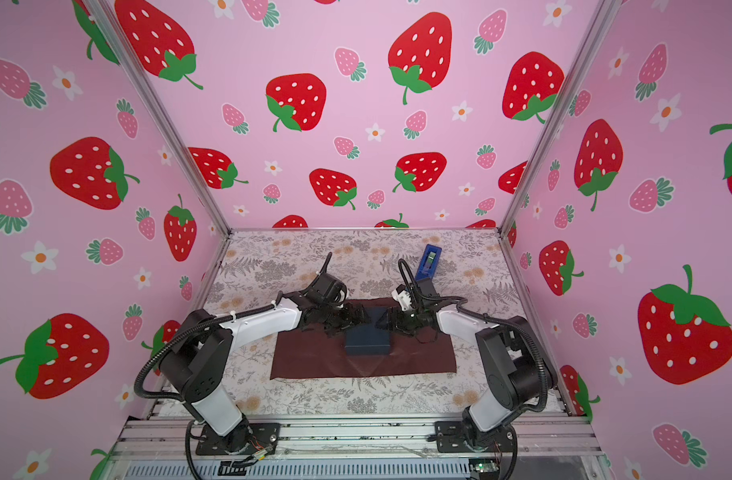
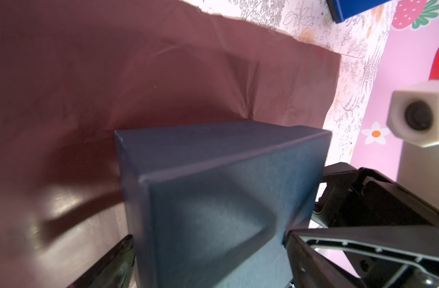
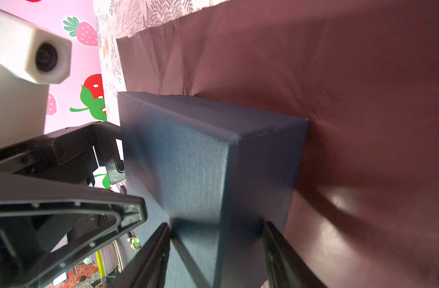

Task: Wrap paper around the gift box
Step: 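Set the navy box down centered on the maroon paper with both grippers, then hold the box with the left gripper while the right opens and withdraws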

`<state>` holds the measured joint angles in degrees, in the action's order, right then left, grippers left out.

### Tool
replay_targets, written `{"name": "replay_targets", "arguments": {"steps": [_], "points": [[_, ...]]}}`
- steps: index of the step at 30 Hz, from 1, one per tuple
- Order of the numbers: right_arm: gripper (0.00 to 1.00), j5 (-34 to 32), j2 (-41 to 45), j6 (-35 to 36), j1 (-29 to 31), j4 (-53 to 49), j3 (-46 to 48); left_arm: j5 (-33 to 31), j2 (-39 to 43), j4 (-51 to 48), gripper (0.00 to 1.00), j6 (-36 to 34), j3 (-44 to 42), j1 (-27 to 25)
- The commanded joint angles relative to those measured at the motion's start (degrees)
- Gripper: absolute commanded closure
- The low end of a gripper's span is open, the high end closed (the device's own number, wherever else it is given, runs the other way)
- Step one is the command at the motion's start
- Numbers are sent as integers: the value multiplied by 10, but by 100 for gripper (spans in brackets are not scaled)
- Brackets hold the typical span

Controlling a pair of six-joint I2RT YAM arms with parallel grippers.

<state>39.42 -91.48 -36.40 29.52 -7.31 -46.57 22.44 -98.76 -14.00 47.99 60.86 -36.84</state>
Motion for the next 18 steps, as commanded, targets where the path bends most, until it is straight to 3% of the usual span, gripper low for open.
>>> {"name": "replay_targets", "arguments": {"steps": [1,7,13,18], "points": [[39,3,-6,-2,7,3,-14,1,3,7,4,0,23,-1],[34,-22,27,15,-9,-33,-31,-25,35,-22,1,-11,10,13],[34,-24,66,51,-79,-75,-29,-50,95,-76,0,-35,17,20],[34,-32,86,73,-151,-82,-14,-27,101,-75,11,-30,38,8]]}}
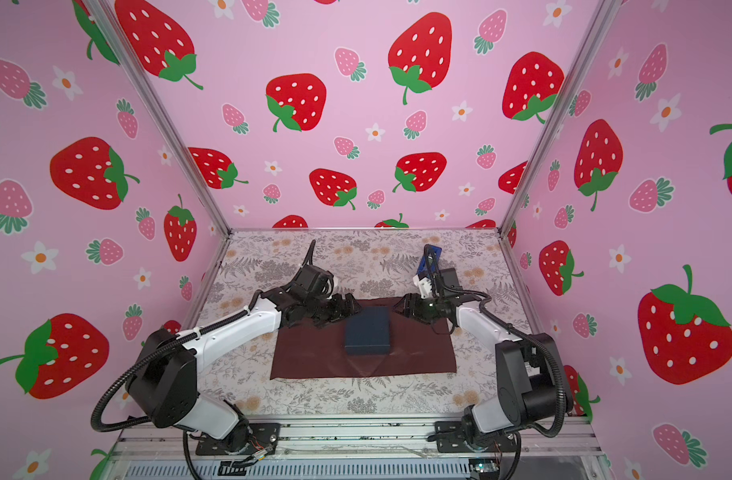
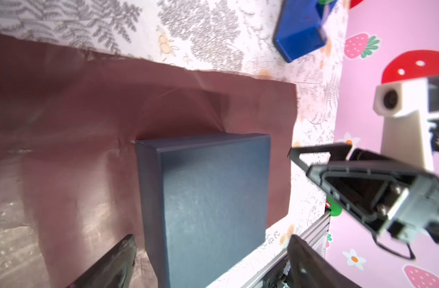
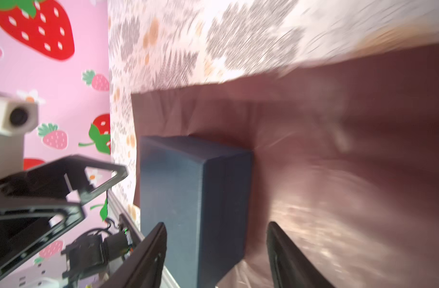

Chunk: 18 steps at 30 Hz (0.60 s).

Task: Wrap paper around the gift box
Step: 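Hold the box with the left gripper while the right opens and withdraws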

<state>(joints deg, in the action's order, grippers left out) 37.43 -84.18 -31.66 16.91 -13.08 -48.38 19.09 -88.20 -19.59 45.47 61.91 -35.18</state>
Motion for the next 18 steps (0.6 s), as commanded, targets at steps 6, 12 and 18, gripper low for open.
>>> {"name": "replay_targets", "arguments": {"steps": [6,12,18], "points": [[35,5,6,52,-105,-24,16,42,-57,6,28,12,64,-47],[36,-7,-21,93,-172,-11,11,55,-96,14,43,19,83,-76],[37,-17,-72,101,-193,14,-9,43,-110,5,44,23,71,-76]]}}
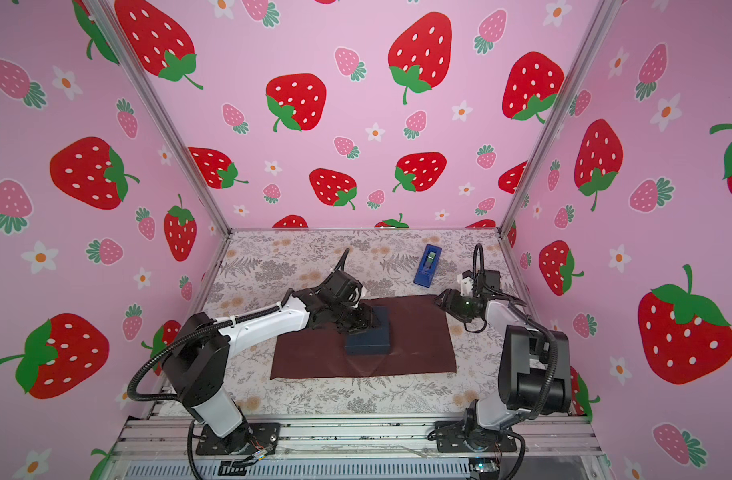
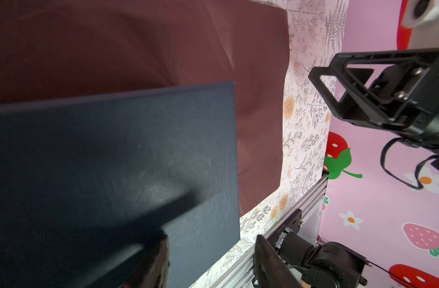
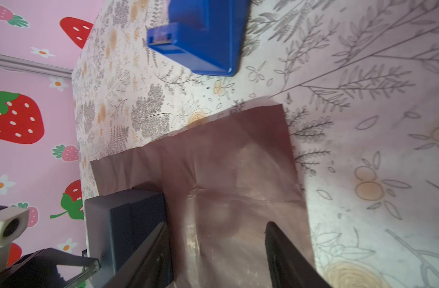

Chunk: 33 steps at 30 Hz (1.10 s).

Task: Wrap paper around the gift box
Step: 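Hold the box with the left gripper while the right opens and withdraws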

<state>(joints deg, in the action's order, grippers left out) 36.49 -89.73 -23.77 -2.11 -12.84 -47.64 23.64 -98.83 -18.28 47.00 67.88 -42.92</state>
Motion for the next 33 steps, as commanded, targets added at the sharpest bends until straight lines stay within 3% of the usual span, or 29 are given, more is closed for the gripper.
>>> {"name": "replay_targets", "arguments": {"steps": [1,12,19,33], "points": [[37,-12,-25,22,-3,16,-20,-3,-6,-9,44,7,10,2],[34,-69,-92,46,-3,23,-54,-4,-19,-9,44,8,1,2],[35,52,-90,16,-3,80,13,-4,-23,-2,44,11,-4,2],[33,68,40,-19,-3,72,140,-5,-18,2,43,14,-12,1]]}}
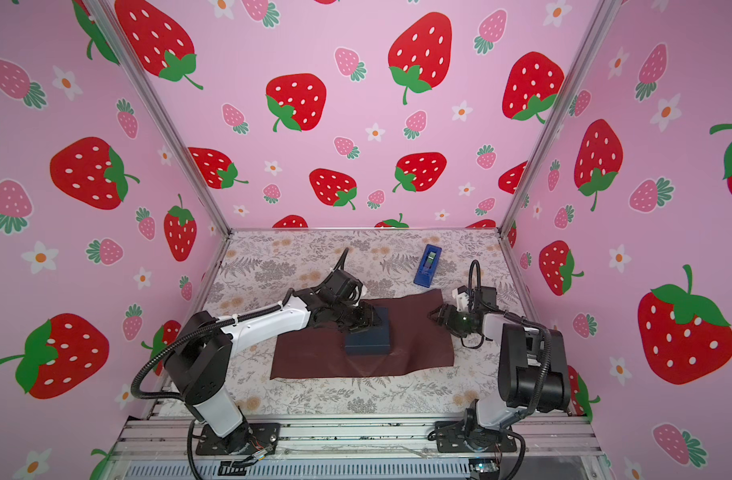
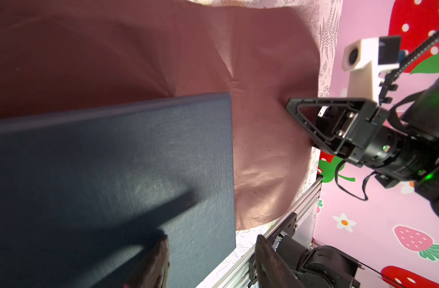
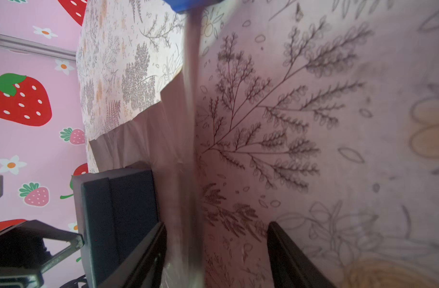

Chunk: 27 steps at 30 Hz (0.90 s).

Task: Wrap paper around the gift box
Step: 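Hold the box with the left gripper while the right opens and withdraws, then grasp the paper edge nearest the right gripper and lift it upward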

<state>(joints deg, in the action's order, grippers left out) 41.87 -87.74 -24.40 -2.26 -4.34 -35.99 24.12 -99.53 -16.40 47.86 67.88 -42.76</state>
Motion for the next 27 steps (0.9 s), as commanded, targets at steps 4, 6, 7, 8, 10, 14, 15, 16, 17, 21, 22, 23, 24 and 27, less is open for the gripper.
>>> {"name": "replay_targets", "arguments": {"steps": [4,6,7,8,10,14,15,16,17,21,22,23,24,27], "points": [[32,10,73,-33,0,-19,63,-10,-12,-16,42,7,-13,0],[32,-7,104,-37,0,-41,73,-12,-10,-18,42,7,-14,0],[33,-21,121,-42,-1,-56,77,-13,-9,-19,42,7,-14,1],[34,-40,137,-53,0,-68,81,-15,-8,-21,42,6,-14,1],[36,-67,180,-83,1,-82,97,-17,-8,-24,42,6,-12,1],[41,-92,258,-111,9,-115,112,-20,-7,-28,42,6,-10,1],[42,-101,273,-110,10,-129,110,-21,-7,-28,42,6,-10,1],[43,-108,287,-107,12,-142,107,-21,-6,-29,42,6,-10,1],[44,-114,295,-103,12,-160,103,-22,-6,-30,42,7,-9,1],[55,-125,315,-88,17,-199,88,-21,-7,-32,42,7,-7,1],[58,-130,317,-85,20,-206,85,-22,-7,-33,42,7,-7,1],[62,-134,321,-84,22,-209,83,-22,-7,-34,42,7,-6,1],[65,-137,324,-84,24,-209,83,-23,-7,-34,42,7,-6,1],[77,-143,327,-91,36,-211,77,-23,-4,-33,41,7,-4,1]]}}
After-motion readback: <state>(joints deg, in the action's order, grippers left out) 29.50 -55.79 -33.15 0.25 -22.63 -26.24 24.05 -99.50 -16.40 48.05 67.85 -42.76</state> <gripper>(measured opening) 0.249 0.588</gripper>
